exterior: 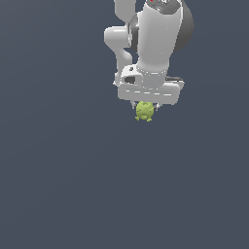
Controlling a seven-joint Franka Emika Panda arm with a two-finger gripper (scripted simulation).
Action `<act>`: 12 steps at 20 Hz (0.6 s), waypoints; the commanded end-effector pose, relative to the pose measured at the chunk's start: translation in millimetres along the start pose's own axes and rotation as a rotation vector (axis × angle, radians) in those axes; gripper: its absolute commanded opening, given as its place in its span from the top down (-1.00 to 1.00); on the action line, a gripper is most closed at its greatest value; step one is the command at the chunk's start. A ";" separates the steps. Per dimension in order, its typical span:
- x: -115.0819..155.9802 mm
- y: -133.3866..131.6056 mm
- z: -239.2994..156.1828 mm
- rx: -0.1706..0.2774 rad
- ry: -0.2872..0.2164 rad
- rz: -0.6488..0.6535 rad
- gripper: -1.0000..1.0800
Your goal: Pick up the object and move it to a goal position.
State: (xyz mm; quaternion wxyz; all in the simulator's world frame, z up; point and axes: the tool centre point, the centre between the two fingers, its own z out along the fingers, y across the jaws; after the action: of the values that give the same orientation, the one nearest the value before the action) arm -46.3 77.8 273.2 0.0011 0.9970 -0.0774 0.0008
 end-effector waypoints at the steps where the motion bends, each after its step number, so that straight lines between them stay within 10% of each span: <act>1: 1.6 -12.6 -25.1 0.000 -0.001 0.000 1.00; 12: 12.1 -62.0 -120.5 0.001 -0.001 0.000 1.00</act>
State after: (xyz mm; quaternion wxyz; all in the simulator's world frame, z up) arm -26.9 131.7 381.9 0.0005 0.9970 -0.0773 0.0006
